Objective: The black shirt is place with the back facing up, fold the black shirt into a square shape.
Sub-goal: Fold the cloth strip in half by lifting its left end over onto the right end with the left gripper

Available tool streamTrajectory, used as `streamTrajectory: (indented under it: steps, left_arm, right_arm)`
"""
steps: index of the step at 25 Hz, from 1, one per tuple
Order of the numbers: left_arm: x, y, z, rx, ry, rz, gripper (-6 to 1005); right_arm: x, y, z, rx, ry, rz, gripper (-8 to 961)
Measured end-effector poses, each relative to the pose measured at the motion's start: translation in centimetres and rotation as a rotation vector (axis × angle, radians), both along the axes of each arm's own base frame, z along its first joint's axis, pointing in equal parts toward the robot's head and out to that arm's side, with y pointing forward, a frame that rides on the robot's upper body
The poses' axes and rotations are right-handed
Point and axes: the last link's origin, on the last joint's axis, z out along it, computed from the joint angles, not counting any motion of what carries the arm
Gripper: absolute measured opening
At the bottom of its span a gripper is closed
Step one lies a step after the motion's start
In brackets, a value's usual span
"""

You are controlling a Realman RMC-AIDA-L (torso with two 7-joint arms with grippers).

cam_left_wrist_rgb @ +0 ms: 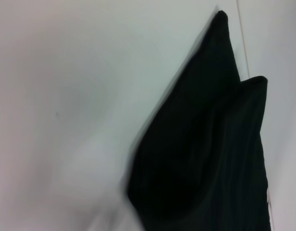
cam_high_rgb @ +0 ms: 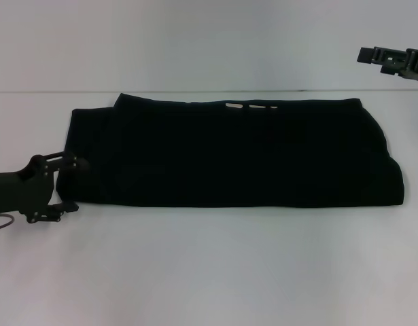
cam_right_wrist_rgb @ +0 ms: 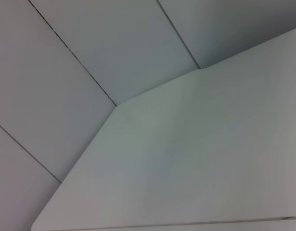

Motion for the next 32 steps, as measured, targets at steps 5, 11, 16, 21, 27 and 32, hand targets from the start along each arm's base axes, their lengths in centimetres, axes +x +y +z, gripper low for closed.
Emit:
streamTrajectory:
  steps: [5,11,16,21,27,32]
  left_arm:
    - [-0.10,-0.05,-0.59,-0.013,0.005,0.008,894]
    - [-0.31,0.03,-0.95,-0.010,0.017,0.017,893]
    - [-0.46,0.36,-0.87,0.006,0.034,0.023,893]
    - [-0.60,0.58,-0.78,0.019,0.046,0.028,893]
    - [-0.57,0.71,-0.86,0.014,0.061,0.024,892]
    - [-0.63,0.76,-0.96,0.014,0.070,0.024,892]
  right_arm:
    - [0.01,-0.03,-0.07,0.000,0.001,0.000,879]
    - [0.07,-0.08,-0.11,0.000,0.001,0.000,878]
    - [0.12,-0.10,-0.09,0.000,0.001,-0.002,878]
    - [0.19,-0.12,-0.07,0.001,0.001,-0.005,878]
    - [0.26,-0.12,-0.02,0.002,0.001,-0.008,878]
    - [0.28,-0.12,0.01,0.003,0.000,-0.008,878]
